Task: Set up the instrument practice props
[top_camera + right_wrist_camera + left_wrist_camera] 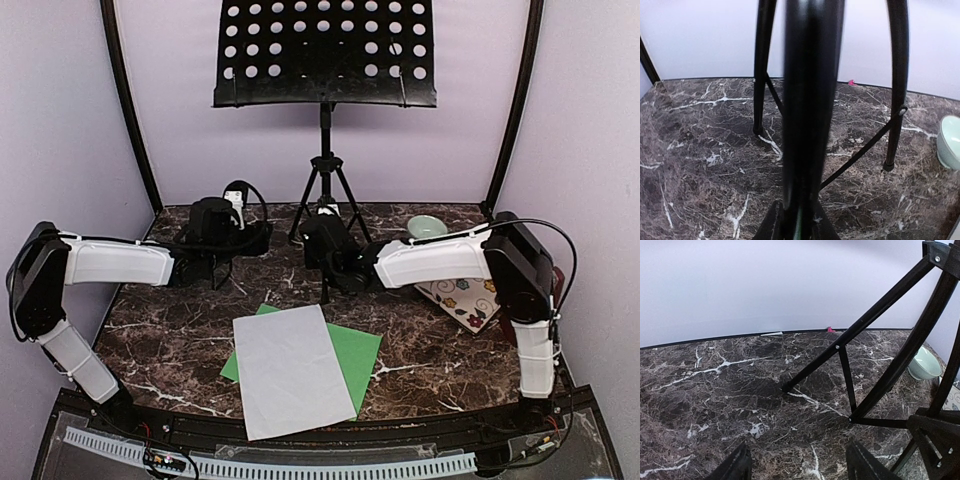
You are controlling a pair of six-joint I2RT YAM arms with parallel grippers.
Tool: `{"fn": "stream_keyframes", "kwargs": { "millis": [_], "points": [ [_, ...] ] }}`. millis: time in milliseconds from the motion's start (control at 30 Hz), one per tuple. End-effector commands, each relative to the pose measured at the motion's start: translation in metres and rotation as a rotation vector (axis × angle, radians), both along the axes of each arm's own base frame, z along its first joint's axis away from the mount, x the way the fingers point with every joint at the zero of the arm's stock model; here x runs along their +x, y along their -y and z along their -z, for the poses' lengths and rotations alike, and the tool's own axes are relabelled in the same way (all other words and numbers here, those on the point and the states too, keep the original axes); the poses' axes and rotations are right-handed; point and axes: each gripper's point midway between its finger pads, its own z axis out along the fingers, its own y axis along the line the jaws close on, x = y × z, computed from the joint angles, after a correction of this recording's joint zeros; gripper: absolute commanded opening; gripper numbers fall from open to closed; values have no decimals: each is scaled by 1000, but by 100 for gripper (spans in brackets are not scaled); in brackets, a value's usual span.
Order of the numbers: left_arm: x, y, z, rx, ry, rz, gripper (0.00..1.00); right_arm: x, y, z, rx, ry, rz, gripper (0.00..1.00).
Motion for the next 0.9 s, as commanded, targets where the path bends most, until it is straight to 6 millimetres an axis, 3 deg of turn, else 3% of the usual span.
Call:
{"fn": "stream_keyframes", "kwargs": {
  "millis": [0, 167, 367, 533, 867],
  "points": [
    [4, -7, -9, 59, 33, 60, 66, 1, 21, -23, -35, 57, 41, 14],
    [-1, 12, 4, 95, 16, 279, 68, -2, 33, -19, -31, 36, -5, 0],
    [-20, 39, 19, 161, 96, 559, 66, -12, 42, -17, -24, 42, -96, 0],
    [-31, 61, 21, 210, 187, 743, 66, -18, 42, -29, -1, 73, -191, 0],
    [6, 86, 39, 298, 204, 880, 63, -22, 49, -22, -39, 72, -334, 0]
  ]
}}
